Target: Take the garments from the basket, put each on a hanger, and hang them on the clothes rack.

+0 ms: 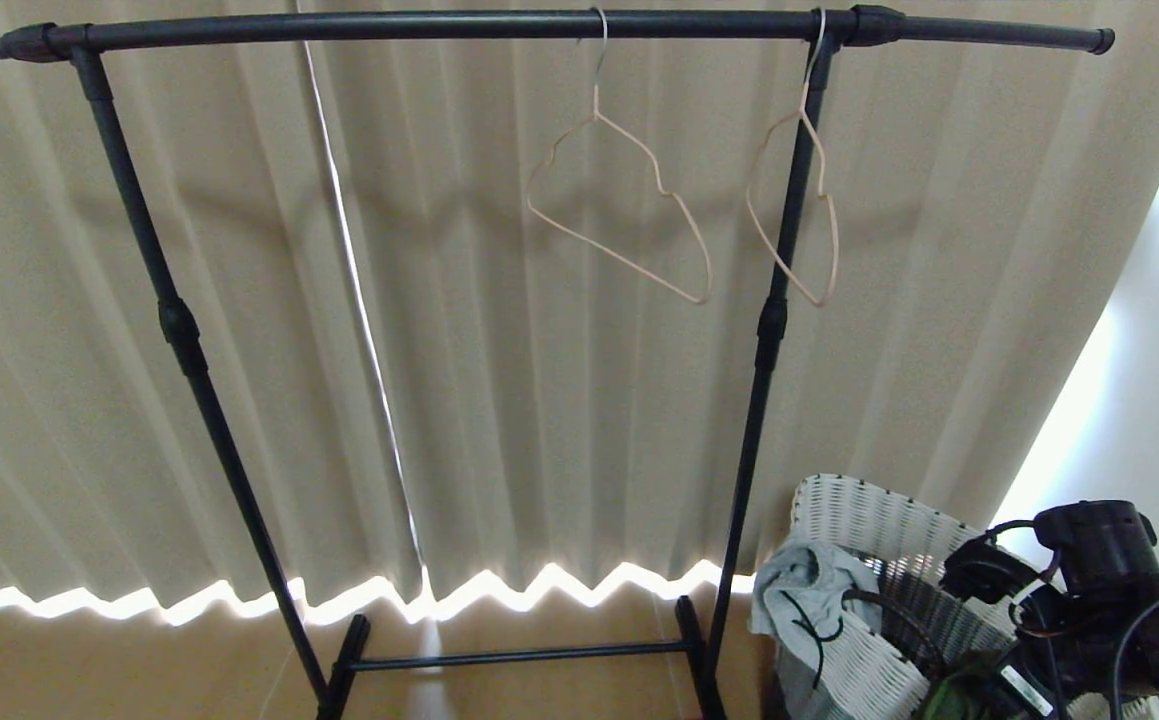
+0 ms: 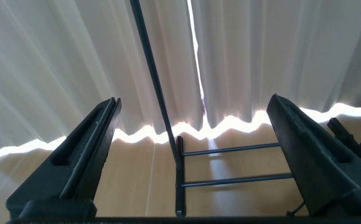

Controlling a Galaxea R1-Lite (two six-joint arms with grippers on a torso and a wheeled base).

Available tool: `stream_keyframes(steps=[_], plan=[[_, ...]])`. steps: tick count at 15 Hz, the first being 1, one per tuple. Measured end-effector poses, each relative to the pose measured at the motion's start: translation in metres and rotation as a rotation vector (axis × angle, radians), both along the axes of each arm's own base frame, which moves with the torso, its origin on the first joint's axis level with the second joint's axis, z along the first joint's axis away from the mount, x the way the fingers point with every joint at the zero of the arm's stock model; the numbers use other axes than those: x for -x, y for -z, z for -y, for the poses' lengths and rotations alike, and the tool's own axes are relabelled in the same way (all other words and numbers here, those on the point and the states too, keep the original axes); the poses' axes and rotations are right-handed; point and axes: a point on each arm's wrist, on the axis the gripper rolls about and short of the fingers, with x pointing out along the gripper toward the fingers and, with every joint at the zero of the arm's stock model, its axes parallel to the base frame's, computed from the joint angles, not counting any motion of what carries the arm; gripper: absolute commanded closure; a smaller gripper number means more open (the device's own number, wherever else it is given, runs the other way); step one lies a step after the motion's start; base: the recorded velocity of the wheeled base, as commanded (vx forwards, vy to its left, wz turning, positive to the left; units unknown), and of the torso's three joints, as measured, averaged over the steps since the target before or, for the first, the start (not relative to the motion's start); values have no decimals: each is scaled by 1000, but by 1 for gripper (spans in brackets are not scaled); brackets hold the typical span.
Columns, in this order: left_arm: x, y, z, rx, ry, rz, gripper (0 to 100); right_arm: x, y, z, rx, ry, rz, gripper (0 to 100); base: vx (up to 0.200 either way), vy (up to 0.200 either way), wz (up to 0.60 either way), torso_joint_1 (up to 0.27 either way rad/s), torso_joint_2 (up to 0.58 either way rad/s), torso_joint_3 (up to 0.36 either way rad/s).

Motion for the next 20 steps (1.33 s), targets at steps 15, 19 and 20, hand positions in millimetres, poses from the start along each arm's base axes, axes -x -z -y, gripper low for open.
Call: stream_keyframes(steps=[15, 19, 20], plan=[[0, 0, 0, 0, 2, 0, 0, 18, -62, 6, 19, 29, 378, 100, 0, 0, 0, 0, 0, 0], [0, 0, 0, -2, 2, 0, 0, 43, -110, 4, -27, 61, 638, 100, 0, 0, 0, 0, 0, 0], [0, 0, 0, -2, 2, 0, 0, 49, -120, 3, -58, 80, 700, 100, 0, 0, 0, 0, 0, 0]])
